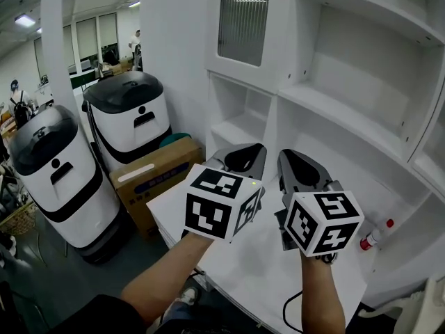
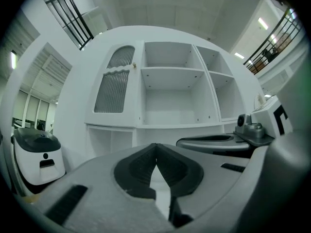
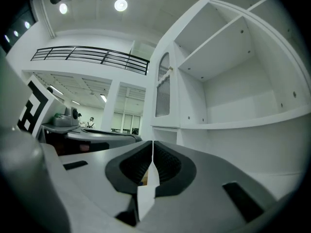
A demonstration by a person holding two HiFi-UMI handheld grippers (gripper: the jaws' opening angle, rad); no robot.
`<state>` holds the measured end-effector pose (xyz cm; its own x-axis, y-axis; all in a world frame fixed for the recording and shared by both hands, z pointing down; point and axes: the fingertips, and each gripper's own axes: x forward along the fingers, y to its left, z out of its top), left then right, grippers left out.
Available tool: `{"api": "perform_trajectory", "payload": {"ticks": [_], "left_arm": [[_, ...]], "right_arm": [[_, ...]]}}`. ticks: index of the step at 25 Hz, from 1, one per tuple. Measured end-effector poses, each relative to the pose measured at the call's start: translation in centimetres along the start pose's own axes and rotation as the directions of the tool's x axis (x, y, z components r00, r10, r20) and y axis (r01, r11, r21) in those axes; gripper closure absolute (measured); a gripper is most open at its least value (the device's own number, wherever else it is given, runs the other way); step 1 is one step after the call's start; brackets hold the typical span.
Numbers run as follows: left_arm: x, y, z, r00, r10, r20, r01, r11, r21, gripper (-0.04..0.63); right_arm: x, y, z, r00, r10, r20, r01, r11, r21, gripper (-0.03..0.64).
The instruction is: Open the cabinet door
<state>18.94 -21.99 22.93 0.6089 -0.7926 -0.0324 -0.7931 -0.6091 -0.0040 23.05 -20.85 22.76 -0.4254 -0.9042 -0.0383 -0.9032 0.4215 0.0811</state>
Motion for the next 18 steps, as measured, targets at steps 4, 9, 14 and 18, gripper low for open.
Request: {"api": "perform_trajectory", "payload": {"ticks": [4,9,14,18], "left_arm": [[1.6,2.0,1.4,1.000,-0.022,0.013,0.021,1.000,0.006,0.584],[3.8,3.4,3.2,0.995,-0.089,0.036,0.087,0.995,0.040,0.584],[5.8,5.2,5.4,0.989,-0.130,0.076,0.125,0.990,0.073,0.583],[7.1,6.2,7.4,0.979,-0.174,0.110,0.161,0.980,0.114,0.583]], "right_arm": [[2.1,-0.4,1.1,0.999,-0.027,0.018,0.028,0.999,-0.016,0.595],[4.5,-1.1,2.4,0.997,-0.065,0.037,0.066,0.997,-0.027,0.595],[6.9,-1.6,3.5,0.995,-0.092,0.044,0.094,0.995,-0.044,0.595],[8.5,-2.2,4.6,0.991,-0.125,0.053,0.128,0.990,-0.059,0.595]]}}
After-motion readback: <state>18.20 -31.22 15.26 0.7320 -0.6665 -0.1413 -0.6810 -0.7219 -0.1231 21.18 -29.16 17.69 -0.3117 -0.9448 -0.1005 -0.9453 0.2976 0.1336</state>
